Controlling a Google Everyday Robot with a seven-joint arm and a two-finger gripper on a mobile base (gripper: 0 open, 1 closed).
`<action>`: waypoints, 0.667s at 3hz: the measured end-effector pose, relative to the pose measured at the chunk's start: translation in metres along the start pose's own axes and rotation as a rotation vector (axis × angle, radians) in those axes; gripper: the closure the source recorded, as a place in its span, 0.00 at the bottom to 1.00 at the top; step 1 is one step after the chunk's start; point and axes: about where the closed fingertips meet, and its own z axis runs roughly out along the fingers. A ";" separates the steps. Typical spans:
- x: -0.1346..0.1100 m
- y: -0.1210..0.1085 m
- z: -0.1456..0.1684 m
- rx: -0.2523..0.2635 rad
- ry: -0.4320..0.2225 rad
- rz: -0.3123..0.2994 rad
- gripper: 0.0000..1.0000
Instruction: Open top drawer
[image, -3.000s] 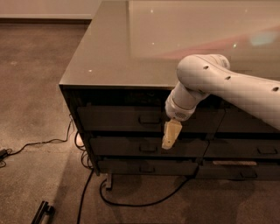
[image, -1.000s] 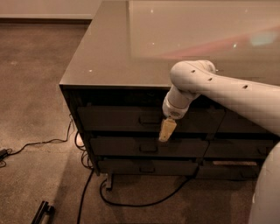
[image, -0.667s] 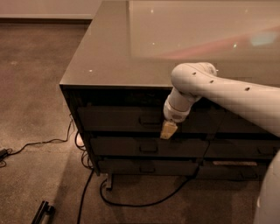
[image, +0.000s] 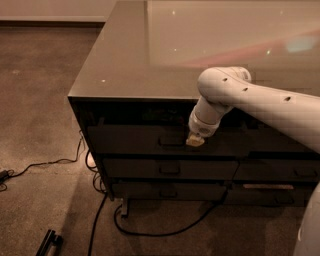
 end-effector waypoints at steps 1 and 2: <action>0.000 0.000 0.000 0.000 0.000 0.000 0.86; 0.000 0.000 0.000 0.000 0.000 0.000 0.62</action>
Offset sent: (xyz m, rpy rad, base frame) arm 0.0000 0.0000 0.0000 0.0000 0.0000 0.0000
